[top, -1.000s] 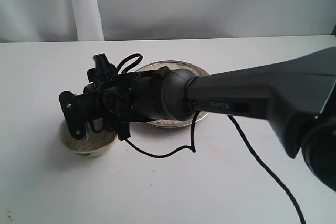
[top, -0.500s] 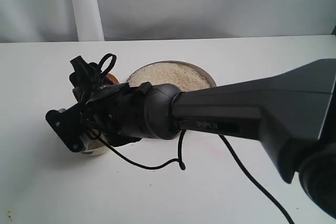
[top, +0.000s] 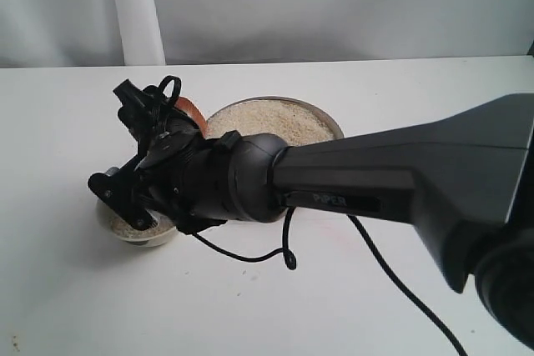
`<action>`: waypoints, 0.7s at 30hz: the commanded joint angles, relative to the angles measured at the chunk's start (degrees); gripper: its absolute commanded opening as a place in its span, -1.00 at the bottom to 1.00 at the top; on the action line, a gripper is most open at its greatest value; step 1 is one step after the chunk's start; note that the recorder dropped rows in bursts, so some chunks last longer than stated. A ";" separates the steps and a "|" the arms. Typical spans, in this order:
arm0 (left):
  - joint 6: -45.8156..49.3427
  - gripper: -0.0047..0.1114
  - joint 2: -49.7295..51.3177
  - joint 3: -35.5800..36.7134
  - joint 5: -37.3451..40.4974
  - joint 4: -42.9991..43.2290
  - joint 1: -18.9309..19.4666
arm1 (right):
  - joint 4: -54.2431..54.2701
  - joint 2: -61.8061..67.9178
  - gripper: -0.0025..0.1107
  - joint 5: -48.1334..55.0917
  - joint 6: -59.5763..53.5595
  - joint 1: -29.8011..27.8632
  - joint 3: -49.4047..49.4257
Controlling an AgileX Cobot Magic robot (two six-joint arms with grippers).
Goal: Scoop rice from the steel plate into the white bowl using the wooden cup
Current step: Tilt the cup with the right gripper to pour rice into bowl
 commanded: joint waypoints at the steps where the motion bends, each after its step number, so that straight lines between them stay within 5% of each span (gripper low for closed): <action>1: -0.13 -0.92 0.01 0.11 -0.19 -0.11 -0.26 | -3.53 0.10 -0.96 1.34 -2.46 1.47 -0.44; 21: -0.13 -0.92 0.01 0.11 -0.19 -0.11 -0.26 | -7.01 0.49 -0.96 7.48 -9.20 3.58 -0.44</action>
